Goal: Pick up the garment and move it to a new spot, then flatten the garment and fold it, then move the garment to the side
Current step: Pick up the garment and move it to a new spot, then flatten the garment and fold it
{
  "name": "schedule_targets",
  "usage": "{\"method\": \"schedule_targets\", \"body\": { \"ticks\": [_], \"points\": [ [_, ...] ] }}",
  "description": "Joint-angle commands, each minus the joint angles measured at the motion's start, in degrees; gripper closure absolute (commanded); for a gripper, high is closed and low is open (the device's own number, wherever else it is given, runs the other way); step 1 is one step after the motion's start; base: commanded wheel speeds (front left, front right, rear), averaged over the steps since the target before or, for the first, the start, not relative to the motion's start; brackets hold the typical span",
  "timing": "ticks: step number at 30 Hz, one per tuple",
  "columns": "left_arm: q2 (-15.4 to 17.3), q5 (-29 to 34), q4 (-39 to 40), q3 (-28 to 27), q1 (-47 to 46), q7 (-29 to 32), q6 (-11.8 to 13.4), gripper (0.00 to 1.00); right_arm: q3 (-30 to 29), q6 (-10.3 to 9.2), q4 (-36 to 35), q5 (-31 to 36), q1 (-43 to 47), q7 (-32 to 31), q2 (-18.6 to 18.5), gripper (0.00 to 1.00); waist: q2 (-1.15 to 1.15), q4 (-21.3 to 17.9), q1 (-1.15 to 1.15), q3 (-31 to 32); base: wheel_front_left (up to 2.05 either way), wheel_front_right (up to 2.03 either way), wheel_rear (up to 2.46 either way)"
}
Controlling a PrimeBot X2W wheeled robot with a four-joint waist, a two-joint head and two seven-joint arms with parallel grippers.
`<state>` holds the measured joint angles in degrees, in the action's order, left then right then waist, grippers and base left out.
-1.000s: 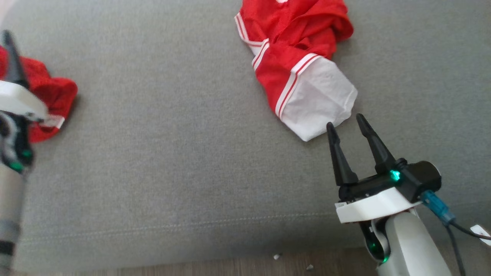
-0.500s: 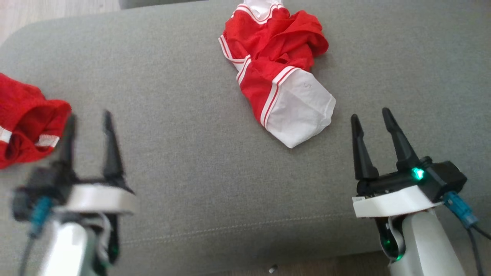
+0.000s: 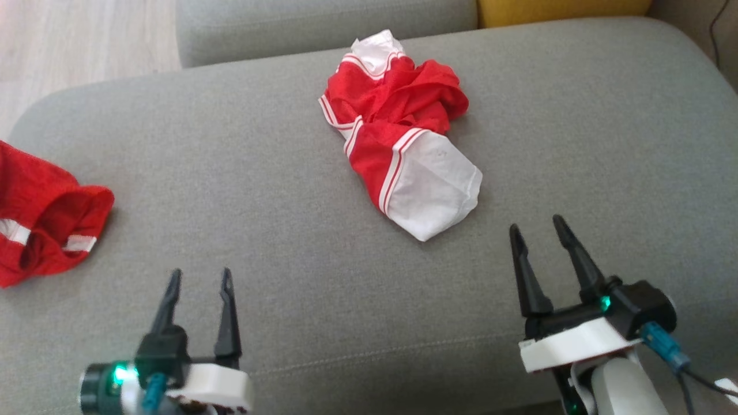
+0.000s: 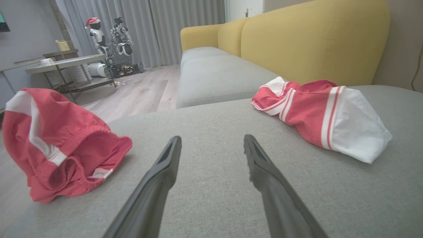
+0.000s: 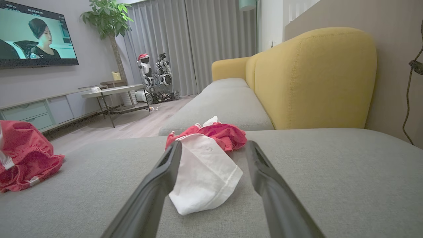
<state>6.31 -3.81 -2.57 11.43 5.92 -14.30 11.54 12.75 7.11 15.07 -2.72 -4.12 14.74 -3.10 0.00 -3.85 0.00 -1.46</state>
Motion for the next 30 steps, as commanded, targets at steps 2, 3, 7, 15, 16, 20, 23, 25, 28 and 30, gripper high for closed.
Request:
{"method": "schedule_targets", "body": {
  "ticks": [2,3,7,15,16,20,23,25,28,30],
  "points": [
    [-0.7,1.6,0.1,-0.5,-1.6,-0.7,-0.1,0.00,1.9,0.37,-1.2,-0.2,-0.3,0.3,0.2,0.00,0.00,0.5,0.00,1.3,0.00,0.00,0.00],
    [-0.9,1.8,-0.2,-0.4,-1.6,-0.7,0.0,0.00,2.1,0.37,-1.1,-0.2,-0.2,0.3,0.2,0.00,0.00,0.6,0.00,1.5,0.00,0.00,0.00],
    [-1.5,1.0,-1.3,-0.8,-1.6,-0.7,-0.2,0.00,2.8,0.37,-1.4,-0.9,-0.1,0.3,0.2,0.00,0.00,0.7,0.00,1.9,0.00,0.00,0.00],
    [-2.2,0.5,-1.9,-2.5,-1.5,-0.7,-0.9,0.00,3.1,0.37,-1.7,-1.1,0.0,0.3,0.2,0.00,0.00,0.5,0.00,1.8,0.00,0.00,0.00],
    [-2.3,0.6,-1.9,-2.6,-1.5,-0.7,-1.0,0.00,3.2,0.37,-1.7,-1.1,0.0,0.3,0.2,0.00,0.00,0.5,0.00,1.8,0.00,0.00,0.00],
    [-2.6,0.4,-2.2,-2.9,-1.5,-0.7,-1.4,0.00,3.3,0.37,-1.7,-1.4,0.0,0.3,0.2,0.00,0.00,0.4,0.00,1.7,0.00,0.00,0.00],
    [-2.7,0.5,-2.4,-3.1,-1.5,-0.7,-1.6,0.00,3.3,0.37,-1.8,-1.6,0.0,0.3,0.2,0.00,0.00,0.4,0.00,1.7,0.00,0.00,0.00],
    [-2.8,0.6,-2.5,-3.2,-1.5,-0.7,-1.8,0.00,3.3,0.37,-1.9,-1.7,-0.1,0.3,0.2,0.00,0.00,0.4,0.00,1.7,0.00,0.00,0.00],
    [-2.9,0.8,-2.7,-3.3,-1.6,-0.7,-2.0,0.00,3.4,0.37,-1.8,-1.9,0.0,0.3,0.2,0.00,0.00,0.4,0.00,1.7,0.00,0.00,0.00],
    [-3.0,0.9,-2.9,-3.3,-1.6,-0.7,-2.1,0.00,3.4,0.37,-1.8,-2.0,0.0,0.3,0.2,0.00,0.00,0.4,0.00,1.6,0.00,0.00,0.00]
  ]
}}
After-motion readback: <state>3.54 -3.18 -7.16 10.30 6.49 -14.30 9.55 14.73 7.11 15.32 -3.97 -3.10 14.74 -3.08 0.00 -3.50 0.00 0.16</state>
